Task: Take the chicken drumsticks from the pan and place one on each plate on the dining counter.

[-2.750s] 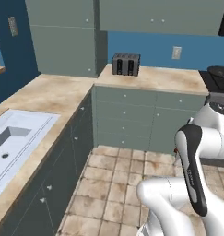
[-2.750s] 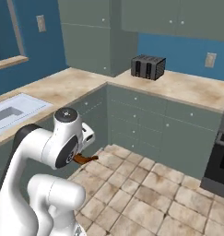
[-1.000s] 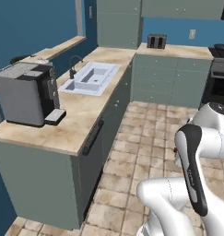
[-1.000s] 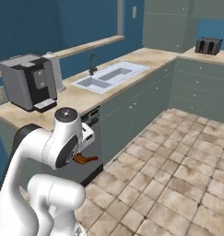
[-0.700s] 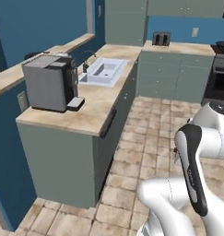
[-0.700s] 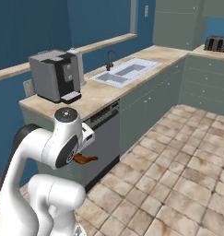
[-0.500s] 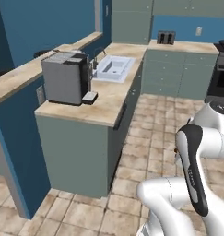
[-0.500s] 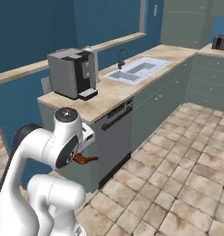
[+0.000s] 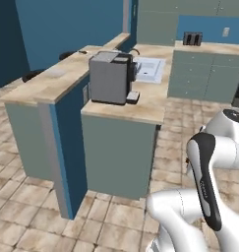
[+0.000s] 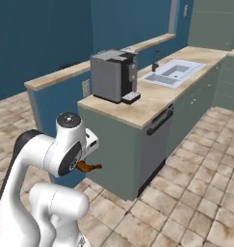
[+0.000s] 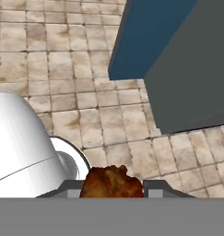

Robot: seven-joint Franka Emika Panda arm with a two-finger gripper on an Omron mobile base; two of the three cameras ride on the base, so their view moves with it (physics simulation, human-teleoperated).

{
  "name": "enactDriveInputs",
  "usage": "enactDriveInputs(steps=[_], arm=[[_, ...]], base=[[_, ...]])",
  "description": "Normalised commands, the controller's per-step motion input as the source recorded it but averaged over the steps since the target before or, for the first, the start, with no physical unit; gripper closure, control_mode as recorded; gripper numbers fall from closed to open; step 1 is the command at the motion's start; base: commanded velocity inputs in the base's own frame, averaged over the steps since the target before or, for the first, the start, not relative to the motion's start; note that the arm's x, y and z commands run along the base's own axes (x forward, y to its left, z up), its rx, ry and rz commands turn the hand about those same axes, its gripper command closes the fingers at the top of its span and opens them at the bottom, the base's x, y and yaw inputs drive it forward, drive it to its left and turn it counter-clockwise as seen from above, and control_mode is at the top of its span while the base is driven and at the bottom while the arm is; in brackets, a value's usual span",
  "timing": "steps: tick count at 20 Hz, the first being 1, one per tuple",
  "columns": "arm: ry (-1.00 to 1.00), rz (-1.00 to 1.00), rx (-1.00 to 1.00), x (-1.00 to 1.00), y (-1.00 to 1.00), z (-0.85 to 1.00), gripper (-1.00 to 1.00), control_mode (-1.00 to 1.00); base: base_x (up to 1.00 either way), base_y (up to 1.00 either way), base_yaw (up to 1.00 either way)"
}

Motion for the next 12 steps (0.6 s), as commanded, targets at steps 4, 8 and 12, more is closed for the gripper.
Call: enactDriveInputs(steps=[4,8,12], arm=[[0.00,0.00,0.00,0.00,0.00,0.00,1.00,1.00],[0.00,0.00,0.00,0.00,0.00,0.00,1.00,1.00],[0.00,0.00,0.00,0.00,0.00,0.00,1.00,1.00]], base=[[-0.20,1.00,-0.03],[-0.03,1.00,-0.08],[0.01,1.00,-0.14]])
